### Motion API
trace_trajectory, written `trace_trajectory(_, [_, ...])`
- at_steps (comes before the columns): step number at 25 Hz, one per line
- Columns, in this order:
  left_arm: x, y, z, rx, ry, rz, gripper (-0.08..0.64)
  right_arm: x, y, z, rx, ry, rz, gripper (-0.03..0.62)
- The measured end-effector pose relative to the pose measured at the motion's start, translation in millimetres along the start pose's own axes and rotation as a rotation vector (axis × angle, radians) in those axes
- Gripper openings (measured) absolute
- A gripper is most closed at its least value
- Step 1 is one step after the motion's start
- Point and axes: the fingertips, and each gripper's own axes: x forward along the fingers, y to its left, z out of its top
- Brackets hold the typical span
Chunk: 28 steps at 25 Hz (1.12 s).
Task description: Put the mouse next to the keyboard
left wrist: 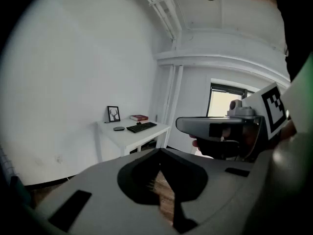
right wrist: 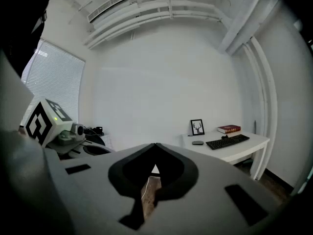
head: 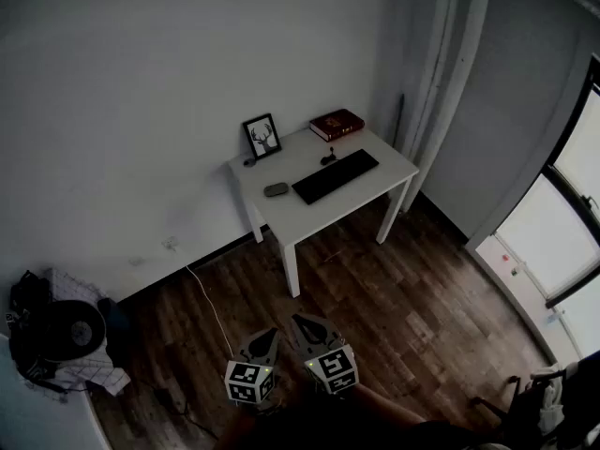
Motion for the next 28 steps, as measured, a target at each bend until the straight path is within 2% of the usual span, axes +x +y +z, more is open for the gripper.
trace_trajectory(9, [60.6,-26.4,4.6,-0.013,-0.006,-0.01,0.003,-5.2,-58.7,-8.7,-0.028,0.041,0.009,0.02])
trace_trajectory(15, [99.0,-38.4,13.8,-0.022,0.01,-0.006,0.003,0.1,-99.9,-14.7,-0.012,0.074,0.053,0.021])
trace_trajectory(19, [112.8,-25.7,19.0,-0.03,0.027,0.012,0.003,12.7,-125.5,-21.5,0.008,0.111,0.026,0.021])
trace_trajectory(24, [134.9,7.2,24.9,-0.049,0.04,0.031,0.003,44.9,-133.9,-29.4,-0.012,0.14,0.057,0.021])
trace_trajectory(28, [174.1,36.8,33.8,-0.045,0.044,0.006,0.003,80.5,-156.1,-37.0,-0.029,0.161,0.034,0.021])
